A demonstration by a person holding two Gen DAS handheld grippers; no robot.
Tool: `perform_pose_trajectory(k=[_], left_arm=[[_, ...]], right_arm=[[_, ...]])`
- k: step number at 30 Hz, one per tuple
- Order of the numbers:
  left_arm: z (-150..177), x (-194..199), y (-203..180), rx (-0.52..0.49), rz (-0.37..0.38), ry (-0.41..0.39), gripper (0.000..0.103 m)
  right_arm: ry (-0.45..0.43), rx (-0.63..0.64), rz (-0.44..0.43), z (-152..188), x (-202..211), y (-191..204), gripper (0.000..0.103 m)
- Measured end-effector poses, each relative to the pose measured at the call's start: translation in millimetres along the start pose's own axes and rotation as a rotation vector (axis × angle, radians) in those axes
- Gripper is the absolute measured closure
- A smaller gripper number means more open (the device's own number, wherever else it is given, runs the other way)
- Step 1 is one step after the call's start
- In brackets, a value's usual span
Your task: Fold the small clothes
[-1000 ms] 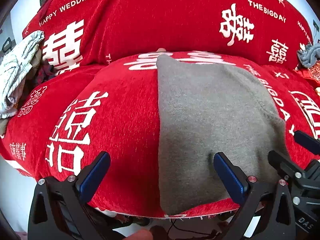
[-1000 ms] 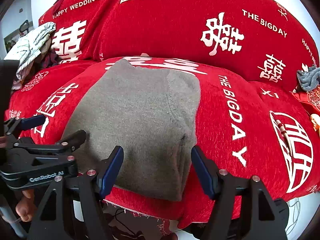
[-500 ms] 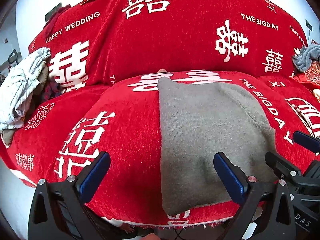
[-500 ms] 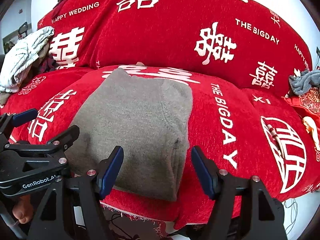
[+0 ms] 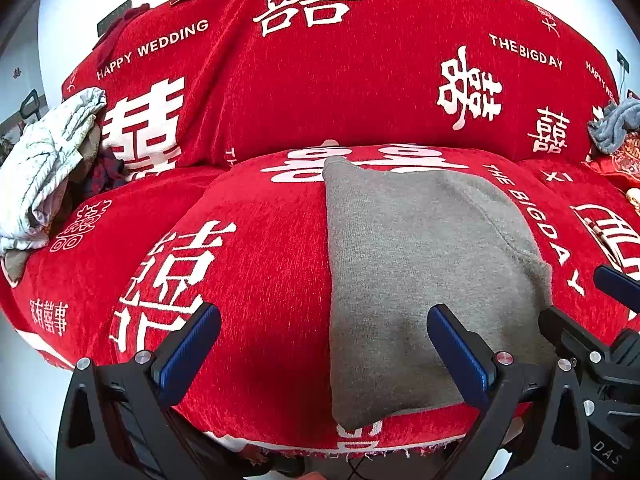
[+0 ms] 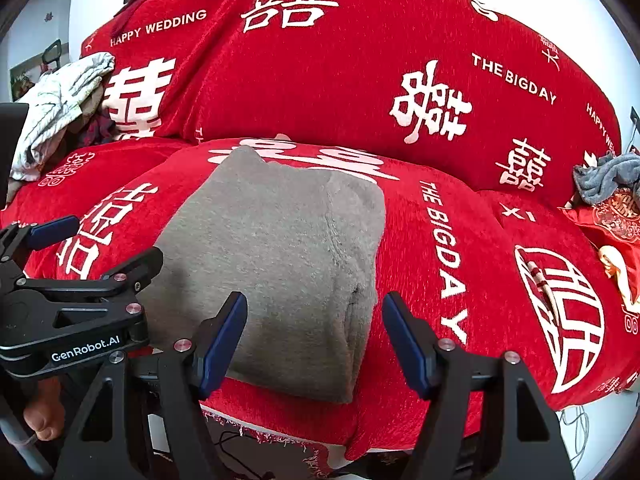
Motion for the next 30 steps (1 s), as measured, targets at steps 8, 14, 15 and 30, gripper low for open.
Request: perform_pose_trajectory(k=[8,14,15,30], left_arm=[[-2.3,5.0,1.2,0.006,0.012,-0.016,0.000],[-2.3,5.3,1.9,0.010,0.017,-0.017,0.000],[-2.2,5.2,1.9,0.011,0.019,-0.017,0.000],[-0.1,3.6,5.9,0.033,0.026,-0.009,0.000]], right_arm=[[-0.014,0.016,0.009,-3.4,7.5,1.9,0.030],[-0.021,0.027,0.014,-3.3,10.2,5.3,0.030],[-0.021,0.029,0.014,-3.5,10.2,5.7,0.030],[-0.019,0.032,0.016,-2.4,10.7,8.7,0.030]])
Point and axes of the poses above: each gripper's, at about its wrist camera, not at the fingertips, and x roughly against the way its jaws point, y to its left, z to its underside, the point moved 5 cm from there along -x, roughly the way its jaws point, and after that the axes turned 14 degrees about z, right-handed, at the moved point
